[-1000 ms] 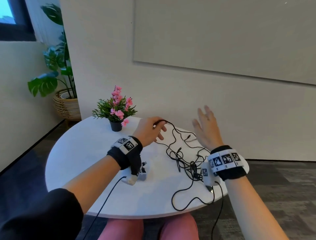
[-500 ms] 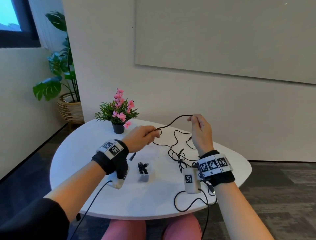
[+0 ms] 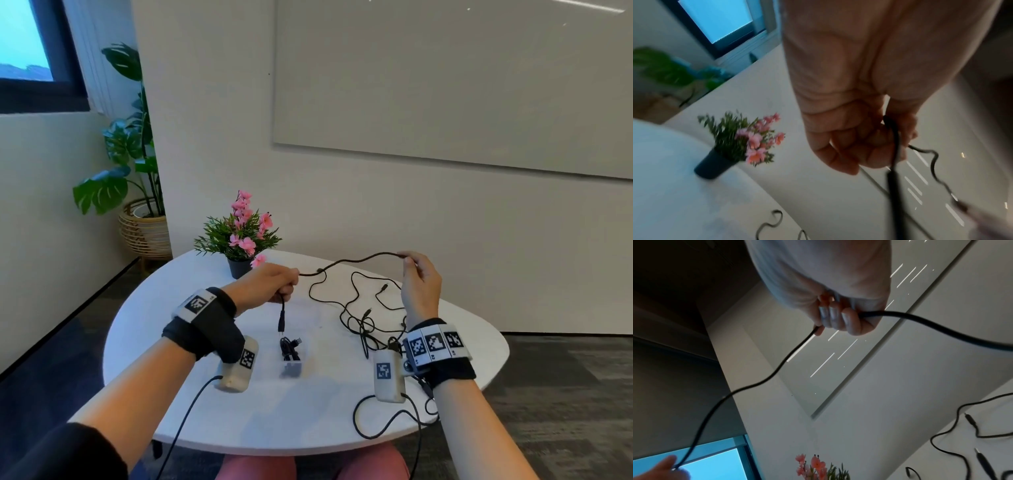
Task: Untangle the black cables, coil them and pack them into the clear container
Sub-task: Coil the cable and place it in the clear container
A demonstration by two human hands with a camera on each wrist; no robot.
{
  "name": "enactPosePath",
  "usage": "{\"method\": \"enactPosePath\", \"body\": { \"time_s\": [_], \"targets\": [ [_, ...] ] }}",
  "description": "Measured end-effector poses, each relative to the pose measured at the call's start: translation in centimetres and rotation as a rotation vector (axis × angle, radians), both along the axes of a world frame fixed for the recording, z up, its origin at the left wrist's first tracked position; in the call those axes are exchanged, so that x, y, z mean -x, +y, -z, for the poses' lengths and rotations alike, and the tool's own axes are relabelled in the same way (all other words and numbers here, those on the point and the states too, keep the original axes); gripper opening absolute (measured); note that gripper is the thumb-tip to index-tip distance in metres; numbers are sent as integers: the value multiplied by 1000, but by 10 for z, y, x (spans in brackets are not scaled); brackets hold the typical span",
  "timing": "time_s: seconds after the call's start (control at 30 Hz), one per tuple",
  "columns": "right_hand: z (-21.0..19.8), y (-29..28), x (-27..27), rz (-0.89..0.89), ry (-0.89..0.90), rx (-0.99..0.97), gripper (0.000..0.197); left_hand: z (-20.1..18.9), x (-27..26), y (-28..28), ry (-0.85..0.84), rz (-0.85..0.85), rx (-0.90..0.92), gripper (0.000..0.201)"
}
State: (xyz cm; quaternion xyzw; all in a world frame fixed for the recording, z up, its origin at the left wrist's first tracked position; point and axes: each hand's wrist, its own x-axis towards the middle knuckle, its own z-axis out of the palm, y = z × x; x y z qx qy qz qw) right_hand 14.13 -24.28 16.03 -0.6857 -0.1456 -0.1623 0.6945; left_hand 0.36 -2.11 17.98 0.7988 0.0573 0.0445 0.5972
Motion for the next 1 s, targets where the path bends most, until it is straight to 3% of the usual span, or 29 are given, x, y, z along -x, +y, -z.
{"method": "enactPosePath", "body": {
  "time_s": [0.13,0.23,0.3,0.47,0.53,0.63,0.7,0.77,0.87,0.93,1.0],
  "targets": [
    [14,-1,-3,-26,47,142,22,-8,2,2,-179,-59,448,33],
    [26,2,-1,-223,78,476,21,-16,-3,1,-324,-96,685,38],
    [32,7,5,-385,71,663,21,-22,-6,-1,-376,-113,737,38],
    [33,16,35,-728,56,903,22,-28,-12,-8,-440,-247,812,30],
    [20,16,46,-836,79,893,20,-27,-13,-5,-440,-380,622,28],
    [-4,11,55,-882,36,797,18,-20,-16,3,-379,-463,143,27],
    [-21,9,56,-838,-30,730,17,-10,-13,3,-225,-361,-264,40],
    [-32,11,51,-761,-116,693,16,-2,-6,-5,-70,-216,-545,57],
    [-37,16,40,-662,-169,645,15,2,-1,-15,-28,-20,-770,71],
    [-35,19,35,-616,-148,584,15,2,-3,-16,-46,22,-835,55],
    [-33,20,34,-581,-104,489,14,0,-5,-14,-94,31,-738,31]
  ]
}}
